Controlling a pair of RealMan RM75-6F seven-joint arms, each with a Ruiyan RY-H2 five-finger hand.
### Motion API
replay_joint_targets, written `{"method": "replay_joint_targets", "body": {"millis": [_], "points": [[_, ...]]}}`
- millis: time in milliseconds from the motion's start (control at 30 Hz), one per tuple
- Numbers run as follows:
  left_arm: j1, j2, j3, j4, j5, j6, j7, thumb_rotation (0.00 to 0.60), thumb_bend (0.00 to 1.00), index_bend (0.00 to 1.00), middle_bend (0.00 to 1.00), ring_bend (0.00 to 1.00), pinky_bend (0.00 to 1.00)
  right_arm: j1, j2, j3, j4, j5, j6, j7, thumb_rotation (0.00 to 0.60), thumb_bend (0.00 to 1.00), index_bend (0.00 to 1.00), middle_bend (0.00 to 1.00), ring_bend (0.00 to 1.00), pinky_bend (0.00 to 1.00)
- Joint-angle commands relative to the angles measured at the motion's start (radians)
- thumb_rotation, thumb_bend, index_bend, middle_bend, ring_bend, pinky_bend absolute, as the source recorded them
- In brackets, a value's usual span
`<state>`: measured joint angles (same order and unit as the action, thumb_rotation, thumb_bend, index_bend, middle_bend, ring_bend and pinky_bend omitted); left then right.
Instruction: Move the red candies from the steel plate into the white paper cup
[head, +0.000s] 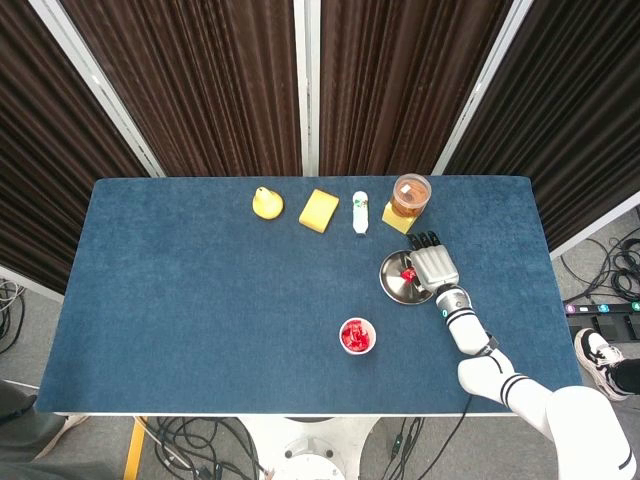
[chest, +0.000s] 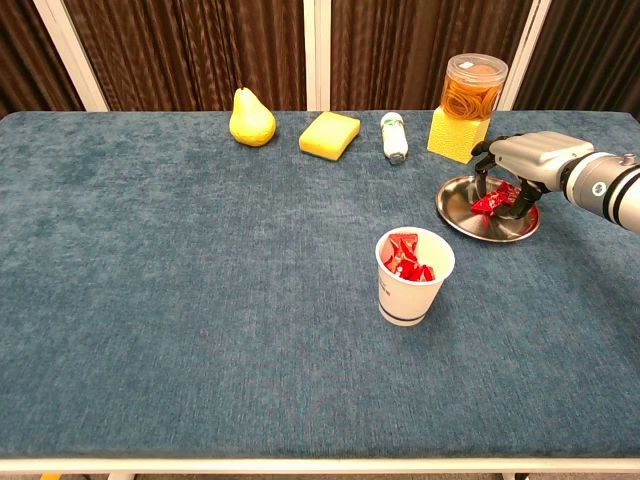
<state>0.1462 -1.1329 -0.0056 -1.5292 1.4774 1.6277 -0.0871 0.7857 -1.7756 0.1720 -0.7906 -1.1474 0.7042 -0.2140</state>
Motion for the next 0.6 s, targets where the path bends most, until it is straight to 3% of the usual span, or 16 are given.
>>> {"method": "replay_joint_targets", "body": {"millis": [33, 333, 467, 600], "points": [[0.001, -0.001, 0.0, 0.002, -0.002, -0.001, -0.002, 0.6, 0.16, 0.07, 0.04, 0.08, 0.15, 0.0, -0.003, 0.0, 0.004, -0.002, -0.001, -0.002, 0.6, 0.32, 0.5, 0.07, 0.0, 0.0], [0.003, -0.003, 0.0, 0.008, -0.001, 0.002, -0.009, 0.6, 0.16, 0.07, 0.04, 0.08, 0.15, -0.01, 0.025, 0.013, -0.045, -0.022, 0.037, 0.027, 0.6, 0.39, 0.6, 0.11, 0.0, 0.0], [0.002, -0.002, -0.001, 0.007, 0.0, 0.001, -0.007, 0.6, 0.16, 0.07, 0.04, 0.08, 0.15, -0.035, 0.12, 0.01, -0.208, -0.091, 0.122, 0.082, 0.6, 0.39, 0.6, 0.11, 0.0, 0.0], [0.0, 0.001, -0.002, -0.001, 0.004, 0.003, 0.001, 0.6, 0.16, 0.07, 0.04, 0.08, 0.15, -0.067, 0.252, -0.014, -0.45, -0.195, 0.214, 0.128, 0.6, 0.39, 0.6, 0.12, 0.0, 0.0]]}}
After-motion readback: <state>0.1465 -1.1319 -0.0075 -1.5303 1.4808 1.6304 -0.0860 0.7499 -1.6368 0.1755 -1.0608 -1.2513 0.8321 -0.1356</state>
